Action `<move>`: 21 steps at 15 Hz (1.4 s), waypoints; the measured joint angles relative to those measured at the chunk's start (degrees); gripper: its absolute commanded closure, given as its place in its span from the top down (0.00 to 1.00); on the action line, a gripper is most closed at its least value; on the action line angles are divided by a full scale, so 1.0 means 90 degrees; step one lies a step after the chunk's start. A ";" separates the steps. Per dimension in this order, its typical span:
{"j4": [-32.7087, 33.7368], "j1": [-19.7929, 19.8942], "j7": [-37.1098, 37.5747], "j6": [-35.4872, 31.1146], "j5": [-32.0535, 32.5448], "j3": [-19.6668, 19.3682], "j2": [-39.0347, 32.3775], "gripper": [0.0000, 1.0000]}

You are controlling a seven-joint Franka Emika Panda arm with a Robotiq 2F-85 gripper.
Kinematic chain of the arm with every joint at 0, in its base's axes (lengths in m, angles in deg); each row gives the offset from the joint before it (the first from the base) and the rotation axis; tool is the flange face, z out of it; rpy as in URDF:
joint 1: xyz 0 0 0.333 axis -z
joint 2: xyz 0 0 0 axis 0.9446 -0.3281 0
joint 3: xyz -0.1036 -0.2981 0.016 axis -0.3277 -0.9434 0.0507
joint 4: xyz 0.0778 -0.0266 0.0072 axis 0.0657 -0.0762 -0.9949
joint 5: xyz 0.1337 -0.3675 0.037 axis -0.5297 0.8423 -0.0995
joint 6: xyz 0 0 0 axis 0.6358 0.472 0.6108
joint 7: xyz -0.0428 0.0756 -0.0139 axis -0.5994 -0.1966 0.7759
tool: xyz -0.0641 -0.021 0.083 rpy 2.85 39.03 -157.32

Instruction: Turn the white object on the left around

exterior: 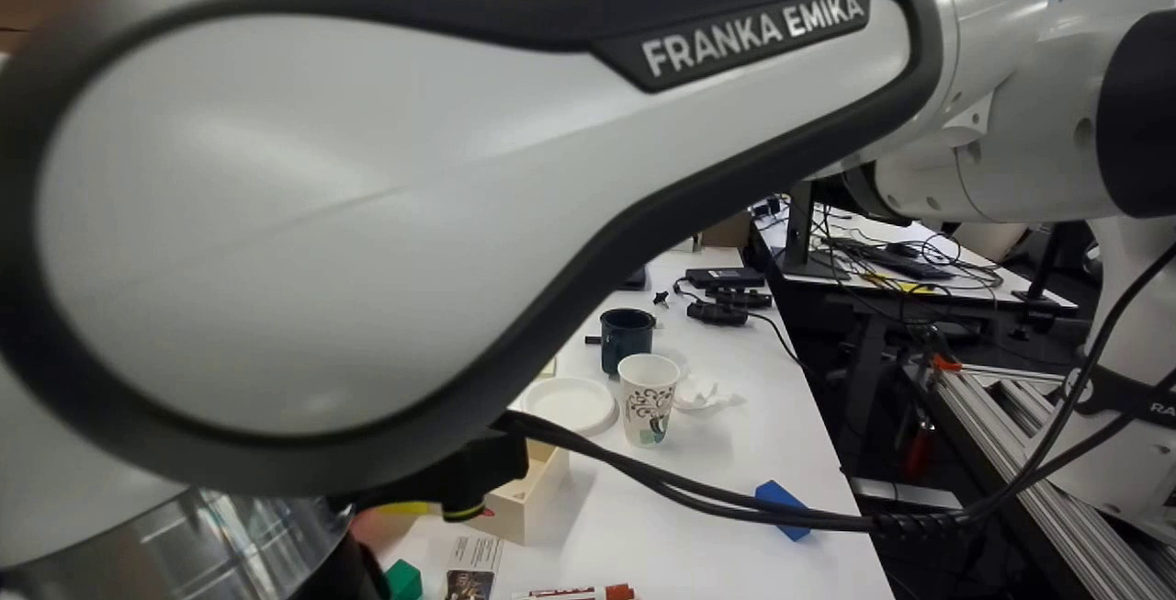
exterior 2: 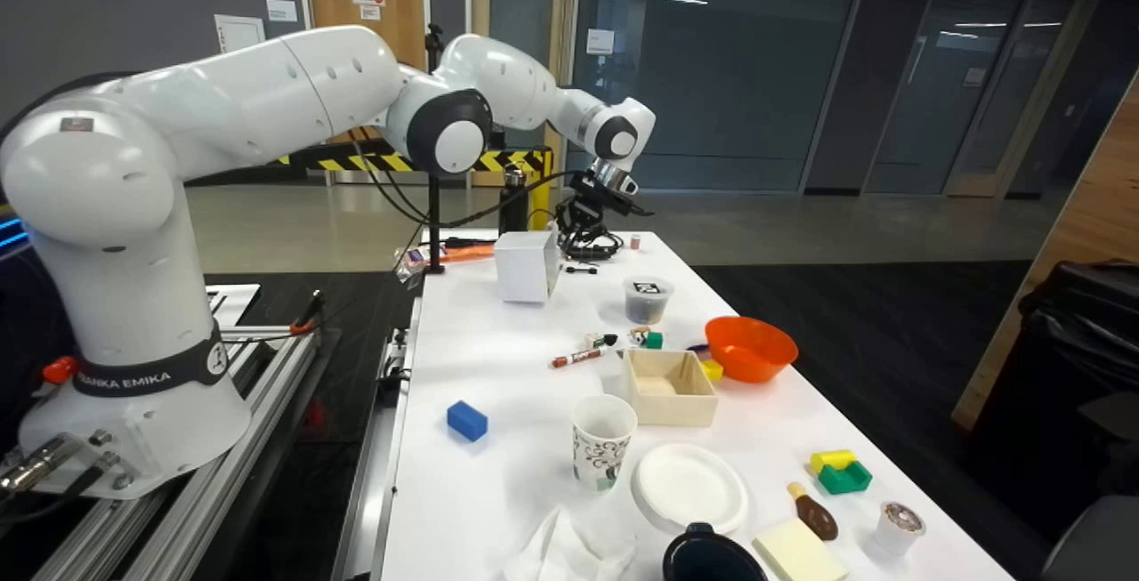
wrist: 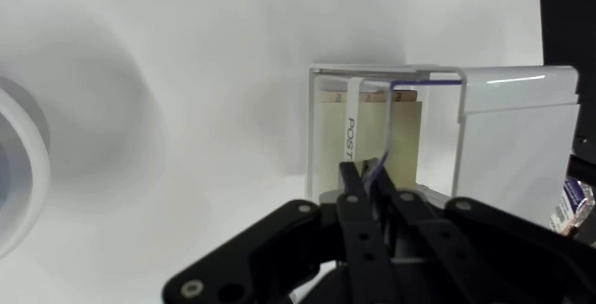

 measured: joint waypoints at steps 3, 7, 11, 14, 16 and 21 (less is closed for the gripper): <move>0.0005 -0.0144 -0.0011 0.0003 0.0051 -0.0157 0.0066 0.55; 0.0007 -0.0227 -0.0033 0.0003 0.0055 -0.0323 0.0155 0.81; 0.0008 -0.0263 -0.0045 0.0003 0.0055 -0.0480 0.0224 1.00; 0.0011 -0.0287 -0.0020 0.0003 0.0057 -0.0669 0.0345 1.00; 0.0022 -0.0237 0.0045 -0.0040 0.0057 -0.0892 0.0445 1.00; 0.0024 0.0085 0.0827 -0.0370 0.0053 -0.1421 0.0688 1.00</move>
